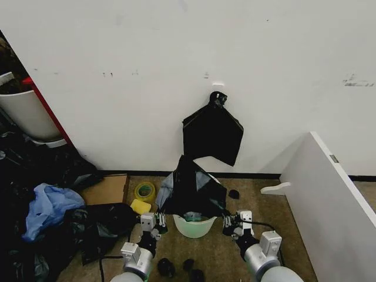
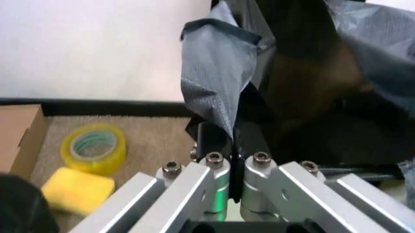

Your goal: Place the garbage bag over the trash bin.

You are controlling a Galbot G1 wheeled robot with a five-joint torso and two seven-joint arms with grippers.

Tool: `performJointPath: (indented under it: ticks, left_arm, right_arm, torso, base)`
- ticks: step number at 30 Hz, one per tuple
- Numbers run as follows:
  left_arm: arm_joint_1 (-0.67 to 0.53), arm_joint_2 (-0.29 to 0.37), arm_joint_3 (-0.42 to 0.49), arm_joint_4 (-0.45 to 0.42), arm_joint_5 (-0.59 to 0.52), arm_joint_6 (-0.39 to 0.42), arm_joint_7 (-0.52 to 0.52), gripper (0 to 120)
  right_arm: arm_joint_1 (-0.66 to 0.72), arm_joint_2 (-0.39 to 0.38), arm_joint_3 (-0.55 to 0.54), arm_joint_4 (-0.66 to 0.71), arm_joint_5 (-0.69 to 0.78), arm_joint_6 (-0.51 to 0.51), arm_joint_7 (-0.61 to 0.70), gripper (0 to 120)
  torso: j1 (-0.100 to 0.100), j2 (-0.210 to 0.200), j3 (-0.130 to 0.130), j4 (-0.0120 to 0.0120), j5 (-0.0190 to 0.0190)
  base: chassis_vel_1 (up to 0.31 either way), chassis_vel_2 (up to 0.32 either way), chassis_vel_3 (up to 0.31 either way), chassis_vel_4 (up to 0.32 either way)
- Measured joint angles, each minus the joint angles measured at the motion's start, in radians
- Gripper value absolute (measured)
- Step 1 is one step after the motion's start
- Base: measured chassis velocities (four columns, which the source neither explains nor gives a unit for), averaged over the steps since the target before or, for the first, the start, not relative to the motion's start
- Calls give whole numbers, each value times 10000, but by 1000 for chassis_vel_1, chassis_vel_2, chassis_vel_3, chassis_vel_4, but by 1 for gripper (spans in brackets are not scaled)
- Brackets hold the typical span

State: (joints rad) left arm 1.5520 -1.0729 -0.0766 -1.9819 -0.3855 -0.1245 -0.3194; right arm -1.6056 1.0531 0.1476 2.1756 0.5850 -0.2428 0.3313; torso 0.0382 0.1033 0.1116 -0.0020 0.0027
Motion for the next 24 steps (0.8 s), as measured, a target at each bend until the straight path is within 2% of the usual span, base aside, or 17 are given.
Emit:
performJointPath:
  ticks: [11, 19, 24]
  left_arm:
    - [-655, -171, 153, 913, 109, 144, -96, 0]
    - [-352, 95, 115, 636, 186, 372, -182, 0]
    - [-337, 170, 103, 718, 261, 417, -180, 0]
  right_arm:
    - [565, 52, 169, -1248, -574, -8, -337, 0]
    - [-52, -119, 128, -811, -850, 3, -292, 0]
    - [47, -50, 121, -898, -1067, -33, -261, 0]
  torso:
    - [1, 0, 1, 0, 1]
    - [0, 0, 1, -1, 0]
    - [0, 0, 1, 0, -1]
  base:
    - [0, 0, 0, 0]
    - [0, 0, 0, 0]
    - [0, 0, 0, 0]
